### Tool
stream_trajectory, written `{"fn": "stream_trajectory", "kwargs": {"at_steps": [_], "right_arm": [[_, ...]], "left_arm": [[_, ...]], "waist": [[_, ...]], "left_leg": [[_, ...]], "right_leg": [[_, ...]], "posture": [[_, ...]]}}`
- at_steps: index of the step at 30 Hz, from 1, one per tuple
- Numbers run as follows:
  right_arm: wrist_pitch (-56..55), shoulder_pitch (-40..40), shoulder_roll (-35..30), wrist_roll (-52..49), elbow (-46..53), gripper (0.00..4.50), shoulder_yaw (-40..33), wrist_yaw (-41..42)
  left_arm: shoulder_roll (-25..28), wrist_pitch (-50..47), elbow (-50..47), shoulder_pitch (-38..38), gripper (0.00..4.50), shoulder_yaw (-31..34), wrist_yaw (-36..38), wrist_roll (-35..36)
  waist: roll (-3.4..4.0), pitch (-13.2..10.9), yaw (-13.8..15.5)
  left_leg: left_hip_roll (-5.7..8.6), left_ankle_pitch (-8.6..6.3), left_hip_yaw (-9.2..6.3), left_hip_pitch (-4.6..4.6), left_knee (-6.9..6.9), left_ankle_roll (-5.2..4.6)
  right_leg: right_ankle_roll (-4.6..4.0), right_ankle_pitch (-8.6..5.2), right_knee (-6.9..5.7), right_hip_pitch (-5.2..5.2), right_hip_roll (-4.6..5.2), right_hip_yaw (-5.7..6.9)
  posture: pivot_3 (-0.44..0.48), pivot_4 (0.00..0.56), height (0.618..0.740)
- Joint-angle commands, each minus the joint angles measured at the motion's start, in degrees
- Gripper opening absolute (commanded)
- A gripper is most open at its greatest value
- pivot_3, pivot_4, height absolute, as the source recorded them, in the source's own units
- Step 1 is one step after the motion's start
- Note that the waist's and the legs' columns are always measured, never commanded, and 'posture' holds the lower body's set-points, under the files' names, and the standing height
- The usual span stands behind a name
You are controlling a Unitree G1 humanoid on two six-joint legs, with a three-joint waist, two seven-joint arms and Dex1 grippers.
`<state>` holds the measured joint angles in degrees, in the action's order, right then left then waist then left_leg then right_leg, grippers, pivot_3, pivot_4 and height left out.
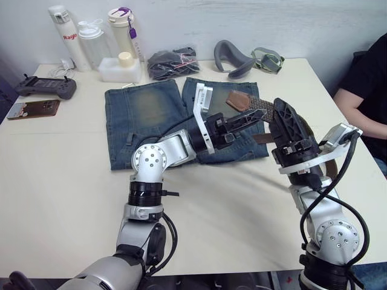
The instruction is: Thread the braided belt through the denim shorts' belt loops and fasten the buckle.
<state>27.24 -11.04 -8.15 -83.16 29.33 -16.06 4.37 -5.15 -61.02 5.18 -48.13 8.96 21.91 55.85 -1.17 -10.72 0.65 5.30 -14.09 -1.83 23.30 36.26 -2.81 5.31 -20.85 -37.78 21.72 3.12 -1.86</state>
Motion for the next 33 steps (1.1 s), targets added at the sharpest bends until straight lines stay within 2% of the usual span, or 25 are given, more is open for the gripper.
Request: {"fn": "stream_trajectory", "kwargs": {"at_steps": [1, 3, 4, 9, 14, 16, 18, 19, 23, 24, 25, 28, 31, 33], "right_arm": [[-1.2, -1.0, -0.5, -0.1, 1.2, 3.75, 0.1, 1.3], [-1.2, -1.0, -0.7, -0.1, 1.0, 2.88, 0.2, 1.4], [-1.3, -1.0, -0.7, 0.1, 0.9, 2.25, 0.3, 1.3], [-2.5, -1.9, -0.8, 0.7, -0.1, 0.15, -0.7, 0.4], [-3.1, -2.9, -3.1, 1.2, -0.7, 0.06, -3.2, -0.1], [-2.9, -2.7, -5.5, 0.7, -0.9, 0.0, -4.8, -0.4], [-2.0, -1.6, -10.3, -0.9, -1.0, 0.0, -8.9, -0.6], [-1.5, -1.2, -12.1, -1.5, -1.2, 0.0, -10.4, -0.7], [-0.6, 1.0, -19.3, -2.7, -2.7, 0.0, -16.7, -1.6], [-0.4, 1.6, -20.7, -2.9, -2.9, 0.0, -18.0, -2.0], [-0.3, 2.1, -21.7, -2.9, -2.7, 0.0, -18.7, -2.4], [-0.1, 4.1, -24.1, -3.6, -1.4, 0.0, -20.9, -3.4], [-0.1, 5.8, -25.1, -4.3, 0.3, 0.0, -21.9, -4.2], [-0.4, 6.4, -25.0, -4.7, 1.5, 0.0, -22.1, -5.0]], "left_arm": [[-0.2, 1.6, -0.8, -0.5, 0.0, -0.3, -0.5, -0.6], [-0.3, 2.1, -0.4, -0.7, 0.0, -0.3, -0.6, -0.7], [-0.3, 2.2, -0.4, -0.8, 0.0, -0.4, -0.6, -0.7], [0.1, 2.3, -0.4, -0.5, 0.0, -1.2, -0.2, -1.1], [0.9, 3.6, 0.4, -0.3, 0.0, -2.1, 1.0, -2.6], [3.0, 8.3, 1.1, -0.8, 0.84, -4.0, 2.9, -7.2], [9.3, 17.6, 0.7, -0.4, 1.4, -13.0, 10.2, -17.9], [11.3, 21.0, 0.9, -0.2, 1.83, -16.3, 12.9, -21.6], [14.8, 36.3, 4.7, -0.3, 3.67, -28.6, 20.7, -34.9], [14.9, 41.4, 7.6, -0.9, 4.16, -31.5, 20.6, -39.8], [14.9, 45.6, 10.7, -1.7, 4.46, -33.7, 20.3, -44.0], [13.4, 55.8, 20.6, -4.2, 4.46, -37.1, 20.0, -51.6], [11.9, 60.8, 29.5, -6.6, 4.46, -38.8, 18.2, -57.4], [10.7, 63.2, 35.6, -8.4, 4.46, -38.5, 14.5, -60.7]], "waist": [[0.0, 0.0, 0.0], [0.0, 0.0, 0.0], [0.0, 0.0, 0.0], [0.0, 0.0, 0.0], [0.0, 0.0, -0.1], [0.0, 0.0, -0.1], [0.0, 0.0, 0.0], [0.01, 0.0, 0.0], [0.03, 0.0, 0.8], [0.03, 0.0, 0.9], [0.03, 0.0, 1.0], [0.02, 0.0, 0.9], [0.01, 0.0, 0.5], [0.01, 0.0, 0.5]], "left_leg": [[0.0, 0.0, 0.0, 0.0, 0.0, 0.0], [0.0, 0.0, 0.0, 0.0, 0.0, 0.0], [0.0, 0.0, 0.0, 0.0, -0.01, 0.0], [0.0, 0.0, 0.0, 0.0, -0.01, 0.0], [0.0, 0.0, 0.0, 0.0, -0.03, 0.0], [0.0, 0.0, 0.0, 0.0, -0.03, 0.01], [0.02, 0.0, 0.01, 0.0, -0.02, 0.01], [0.03, 0.0, 0.03, 0.0, -0.02, 0.01], [0.03, 0.01, 0.05, -0.01, -0.19, 0.01], [0.03, 0.0, 0.05, 0.0, -0.19, -0.01], [0.03, -0.01, 0.05, 0.0, -0.2, -0.03], [0.05, -0.06, 0.05, 0.03, -0.15, -0.19], [0.03, -0.11, 0.06, 0.05, -0.17, -0.3], [0.01, -0.16, 0.06, 0.04, -0.19, -0.38]], "right_leg": [[0.0, 0.0, 0.0, 0.0, 0.0, 0.0], [0.0, 0.0, 0.01, 0.0, 0.0, 0.0], [0.0, 0.0, 0.01, 0.0, 0.0, 0.0], [0.0, 0.0, 0.01, 0.0, 0.0, 0.0], [0.0, 0.0, 0.02, 0.01, 0.0, 0.0], [0.0, 0.0, 0.02, 0.01, 0.0, 0.0], [0.0, 0.0, 0.03, -0.01, 0.01, 0.0], [0.0, 0.0, 0.04, -0.01, 0.01, 0.0], [-0.04, 0.0, 0.2, -0.03, 0.03, -0.02], [-0.04, 0.0, 0.27, -0.07, 0.05, -0.01], [-0.04, 0.0, 0.32, -0.1, 0.07, 0.0], [-0.02, 0.01, 0.36, -0.14, 0.12, -0.02], [-0.02, 0.01, 0.35, -0.11, 0.11, -0.03], [-0.01, 0.0, 0.3, -0.09, 0.1, -0.02]], "posture": [[0.0, 0.15, 0.74], [0.0, 0.15, 0.74], [0.0, 0.15, 0.74], [0.0, 0.15, 0.74], [0.0, 0.15, 0.74], [0.0, 0.15, 0.74], [0.0, 0.15, 0.74], [0.0, 0.15, 0.74], [0.0, 0.15, 0.74], [0.0, 0.15, 0.74], [0.0, 0.15, 0.74], [0.0, 0.15, 0.74], [0.0, 0.15, 0.74], [0.0, 0.15, 0.74]]}}
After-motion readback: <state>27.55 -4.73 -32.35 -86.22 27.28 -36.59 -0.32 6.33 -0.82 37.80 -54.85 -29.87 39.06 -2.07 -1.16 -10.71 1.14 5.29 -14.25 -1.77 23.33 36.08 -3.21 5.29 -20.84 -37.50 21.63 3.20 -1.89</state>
